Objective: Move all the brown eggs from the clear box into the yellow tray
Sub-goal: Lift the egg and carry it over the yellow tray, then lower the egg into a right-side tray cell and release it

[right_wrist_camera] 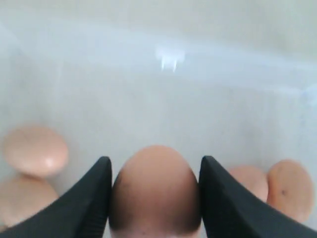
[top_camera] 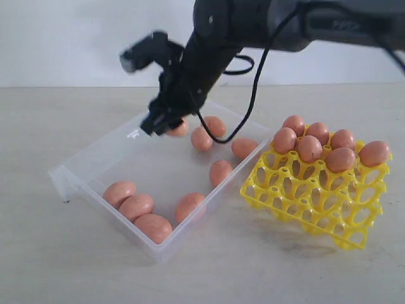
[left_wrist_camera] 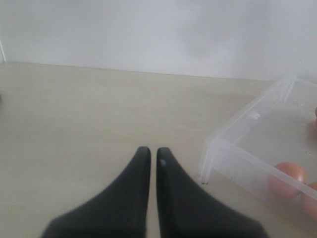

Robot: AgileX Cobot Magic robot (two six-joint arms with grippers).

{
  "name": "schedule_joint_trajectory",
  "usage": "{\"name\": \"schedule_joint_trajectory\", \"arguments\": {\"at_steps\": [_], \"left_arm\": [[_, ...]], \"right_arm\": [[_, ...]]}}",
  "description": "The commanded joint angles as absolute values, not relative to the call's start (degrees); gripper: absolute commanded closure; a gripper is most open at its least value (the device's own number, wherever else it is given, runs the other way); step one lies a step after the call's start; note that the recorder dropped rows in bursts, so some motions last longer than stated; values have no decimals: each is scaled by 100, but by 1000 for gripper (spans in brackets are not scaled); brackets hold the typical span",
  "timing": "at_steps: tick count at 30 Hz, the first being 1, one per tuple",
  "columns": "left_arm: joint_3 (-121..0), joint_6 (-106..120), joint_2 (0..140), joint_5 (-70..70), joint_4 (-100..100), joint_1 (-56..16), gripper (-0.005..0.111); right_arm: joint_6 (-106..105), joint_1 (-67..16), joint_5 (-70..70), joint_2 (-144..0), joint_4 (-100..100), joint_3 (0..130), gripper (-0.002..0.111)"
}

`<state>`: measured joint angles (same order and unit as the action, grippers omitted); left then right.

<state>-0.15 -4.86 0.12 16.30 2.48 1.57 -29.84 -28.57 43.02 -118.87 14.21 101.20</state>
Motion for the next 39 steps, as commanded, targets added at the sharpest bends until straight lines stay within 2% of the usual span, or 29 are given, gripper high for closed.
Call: {"name": "schedule_joint_trajectory", "arguments": {"at_steps": [1,9,12,15,18,20,22,25,28,32,39], "left_arm": [[0,-473,0,1593,233,145,103],[0,-473,0,1593,233,145,103],[0,-473,0,1593,233,145,103],[0,-473,0,1593,233,145,103],[0,-473,0,1593,233,145,103],[0,-473,0,1593,233,145,103],[0,-473,0,1593,233,145,103],[0,-473,0,1593,233,145,103],[0,-473,0,1593,233,145,103],[0,-473,0,1593,233,145,103],[0,-473,0,1593,233,145,103]], "right_arm": [[-2932,-2851,2481,-10712,2692,8753,108],[-2367,-2776,-2617,-8260,3681,4355,108],[-1382,-2272,-3807,-7706,3988,3266,108],[-498,-1354,-3831,-7438,3904,2661,108],[314,-239,-3291,-7457,2876,2531,108],[1428,542,-2971,-7501,1203,2544,108],[3321,1271,-2959,-7577,-1437,2629,108],[5894,2271,-4056,-7845,-5168,2894,108],[7031,3005,-5751,-8388,-6690,3275,108],[7155,3487,-6984,-9119,-8138,3660,108],[7095,3487,-5706,-9667,-8891,3672,108]]}}
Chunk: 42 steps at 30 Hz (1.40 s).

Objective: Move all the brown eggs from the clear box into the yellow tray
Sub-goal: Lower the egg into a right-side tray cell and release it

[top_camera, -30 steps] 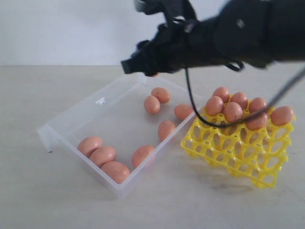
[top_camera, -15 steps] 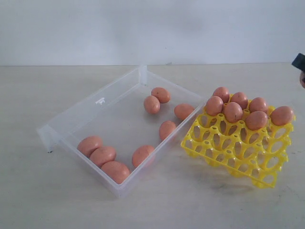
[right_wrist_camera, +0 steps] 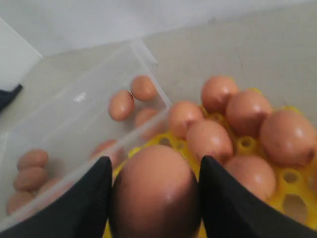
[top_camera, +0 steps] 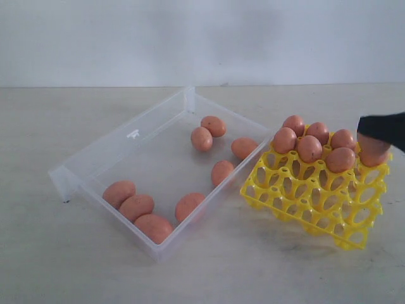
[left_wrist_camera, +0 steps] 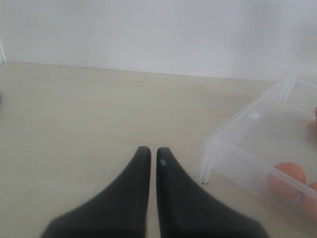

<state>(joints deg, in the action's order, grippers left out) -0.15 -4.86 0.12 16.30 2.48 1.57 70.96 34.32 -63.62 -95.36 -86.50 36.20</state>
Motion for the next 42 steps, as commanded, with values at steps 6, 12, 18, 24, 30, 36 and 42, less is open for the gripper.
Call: {"name": "schedule_joint_trajectory", "arguments": {"at_steps": [6,12,18,24,30,36,42], "left_arm": [[0,-473,0,1593,233,145,103],[0,-473,0,1593,233,145,103],[0,-473,0,1593,233,145,103],[0,-473,0,1593,233,145,103],[0,-473,0,1593,233,145,103],[0,-473,0,1593,233,145,103],[0,-473,0,1593,233,145,103]], "right_arm": [[6096,3487,-5481,-9653,-8358,3672,108],[4936,3448,-5488,-9879,-8072,3672,108],[4309,3242,-5604,-10484,-7968,3672,108],[3817,3232,-5610,-10786,-7485,3672,108],[3501,3232,-5586,-10800,-6940,3672,108],[3513,3232,-5600,-10884,-6948,3672,108],[3595,3232,-5736,-11058,-6906,3672,108]]}}
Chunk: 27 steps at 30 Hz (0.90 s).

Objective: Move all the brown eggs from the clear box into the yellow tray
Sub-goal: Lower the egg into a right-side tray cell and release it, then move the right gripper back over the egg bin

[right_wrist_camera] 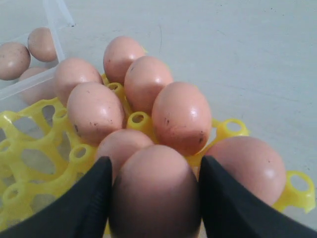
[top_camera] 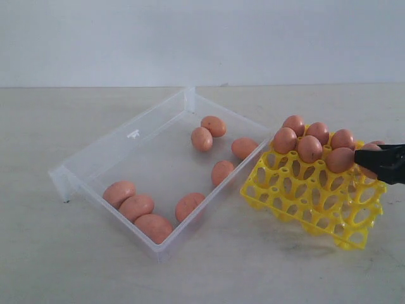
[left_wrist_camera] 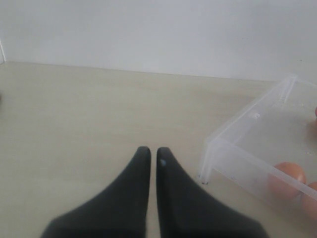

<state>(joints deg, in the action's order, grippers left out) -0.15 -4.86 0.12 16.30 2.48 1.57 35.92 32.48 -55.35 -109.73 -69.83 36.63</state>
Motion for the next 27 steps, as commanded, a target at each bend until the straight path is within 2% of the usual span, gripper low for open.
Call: {"name": "schedule_joint_trajectory", "arguments": {"at_steps": [1,4,6,11,14,17,27], "left_arm": [[0,-473,0,1593,233,145,103],[0,-473,0,1593,233,145,103],[0,-473,0,1593,233,145,103],[0,-473,0,1593,233,145,103],[0,-473,0,1593,233,145,103],[0,-473,0,1593,233,145,103],[0,-473,0,1593,233,145,103]], "right_arm": [[3595,3232,-5750,-11092,-6862,3672,108],[3595,3232,-5750,-11129,-6733,3672,107],[3595,3232,-5750,-11142,-6719,3672,102],[3595,3232,-5750,-11142,-6719,3672,72],[3595,3232,-5750,-11142,-6719,3672,61],[3651,3232,-5760,-11142,-6719,3672,58],[3896,3232,-5805,-11142,-6629,3672,58]]}}
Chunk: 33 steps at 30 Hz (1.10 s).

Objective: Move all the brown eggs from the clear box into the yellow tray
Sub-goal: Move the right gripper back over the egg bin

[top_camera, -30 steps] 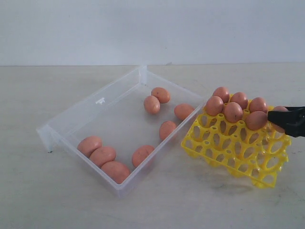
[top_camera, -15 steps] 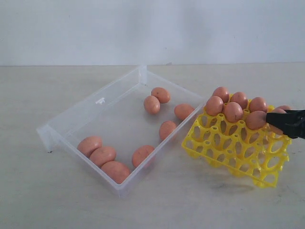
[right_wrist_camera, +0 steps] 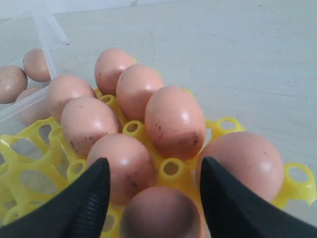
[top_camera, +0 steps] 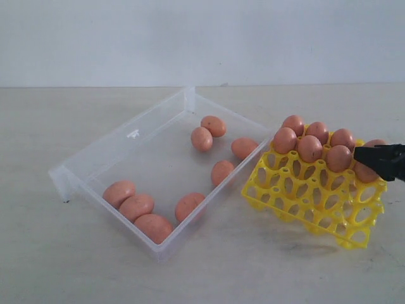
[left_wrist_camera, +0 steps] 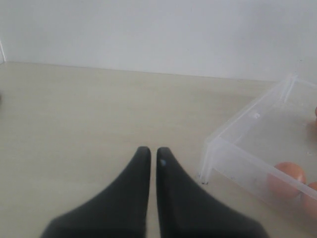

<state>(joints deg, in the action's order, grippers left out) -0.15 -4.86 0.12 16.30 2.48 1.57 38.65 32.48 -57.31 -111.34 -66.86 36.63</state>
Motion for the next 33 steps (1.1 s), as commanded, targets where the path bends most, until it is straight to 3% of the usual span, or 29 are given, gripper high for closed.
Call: {"name": "schedule_joint_trajectory", "arguments": {"at_steps": [1,4,8,10,12,18,21,26,29,33], "left_arm": [[0,-473,0,1593,233,145,103],[0,-473,0,1593,233,145,103],[0,-473,0,1593,233,145,103],[0,-473,0,1593,233,145,103],[0,-473,0,1593,233,145,103],[0,-473,0,1593,233,145,103],[0,-473,0,1593,233,145,103],[0,-473,0,1593,233,145,103],[0,-473,0,1593,233,145,103],[0,-473,0,1593,233,145,103]], "right_arm": [[3898,3232,-5936,-11142,-6629,3672,58],[3908,3232,-6860,-11142,-6501,3672,58],[4707,3129,-6996,-10936,-6352,3694,61],[4915,2975,-6996,-10704,-6446,3694,77],[4867,2720,-6996,-10459,-6530,3694,104],[4953,1113,-6917,-9629,-7281,4206,109],[5442,-178,-5105,-9213,-8261,4754,109],[7764,-3023,766,-9160,-9995,5778,109],[7647,-3635,952,-9373,-9732,6368,109],[6721,-3717,1026,-10084,-7271,7309,109]]}}
